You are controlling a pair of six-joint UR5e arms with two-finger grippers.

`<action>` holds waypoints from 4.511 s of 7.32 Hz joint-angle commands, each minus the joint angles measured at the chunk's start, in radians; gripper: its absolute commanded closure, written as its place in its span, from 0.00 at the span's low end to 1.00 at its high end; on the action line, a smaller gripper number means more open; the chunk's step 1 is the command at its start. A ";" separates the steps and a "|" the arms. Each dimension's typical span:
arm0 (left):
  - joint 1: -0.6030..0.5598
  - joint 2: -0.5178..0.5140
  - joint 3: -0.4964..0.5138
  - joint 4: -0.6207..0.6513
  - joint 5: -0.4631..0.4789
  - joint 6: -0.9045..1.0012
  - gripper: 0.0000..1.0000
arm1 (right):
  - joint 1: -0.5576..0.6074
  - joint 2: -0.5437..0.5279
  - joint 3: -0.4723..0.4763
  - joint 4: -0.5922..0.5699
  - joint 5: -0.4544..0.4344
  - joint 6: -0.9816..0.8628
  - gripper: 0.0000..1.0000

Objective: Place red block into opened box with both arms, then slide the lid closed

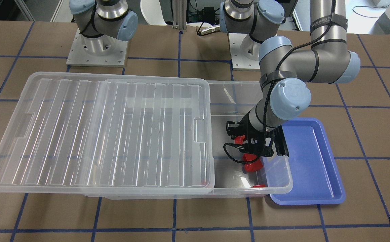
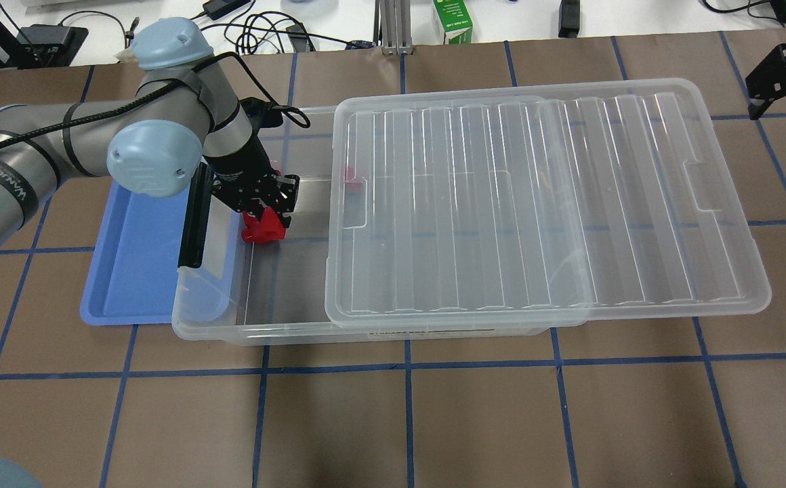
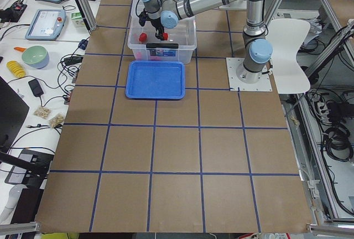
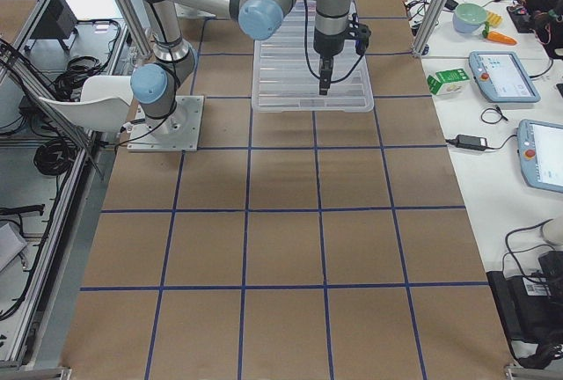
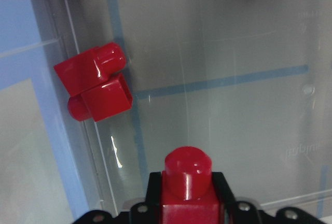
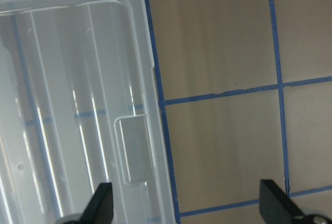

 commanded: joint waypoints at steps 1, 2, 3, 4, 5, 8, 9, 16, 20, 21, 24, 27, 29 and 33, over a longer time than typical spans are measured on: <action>-0.001 -0.048 0.000 0.022 -0.002 -0.001 1.00 | 0.075 -0.036 -0.024 0.096 0.038 0.034 0.00; -0.001 -0.061 0.000 0.023 -0.002 0.001 1.00 | 0.166 -0.034 -0.024 0.096 0.043 0.106 0.00; -0.001 -0.074 0.000 0.026 -0.002 -0.001 1.00 | 0.274 -0.031 -0.024 0.084 0.034 0.172 0.00; -0.004 -0.085 -0.002 0.029 -0.001 -0.001 1.00 | 0.355 -0.028 -0.022 0.076 0.034 0.273 0.00; -0.007 -0.087 -0.003 0.029 0.001 -0.001 1.00 | 0.394 -0.024 -0.019 0.076 0.032 0.313 0.00; -0.005 -0.088 -0.063 0.085 0.007 0.003 1.00 | 0.396 -0.016 -0.011 0.078 0.028 0.297 0.00; -0.005 -0.091 -0.069 0.096 0.005 0.001 1.00 | 0.396 -0.016 -0.010 0.075 0.026 0.297 0.00; -0.007 -0.105 -0.077 0.112 0.007 -0.054 0.06 | 0.396 -0.016 -0.008 0.075 0.028 0.297 0.00; -0.001 -0.027 -0.045 0.086 0.036 -0.060 0.00 | 0.396 -0.016 -0.008 0.075 0.026 0.295 0.00; -0.002 0.003 -0.028 0.041 0.083 -0.060 0.00 | 0.396 -0.016 -0.008 0.075 0.026 0.295 0.00; -0.001 0.115 0.140 -0.197 0.090 -0.062 0.00 | 0.387 -0.016 -0.008 0.073 0.026 0.288 0.00; 0.002 0.249 0.277 -0.450 0.103 -0.048 0.00 | 0.228 -0.019 -0.021 0.070 0.031 0.165 0.00; 0.005 0.304 0.239 -0.473 0.107 -0.060 0.00 | 0.125 -0.016 -0.022 0.066 0.028 -0.008 0.00; 0.011 0.350 0.149 -0.415 0.157 -0.045 0.00 | -0.105 0.036 0.103 -0.101 0.040 -0.275 0.00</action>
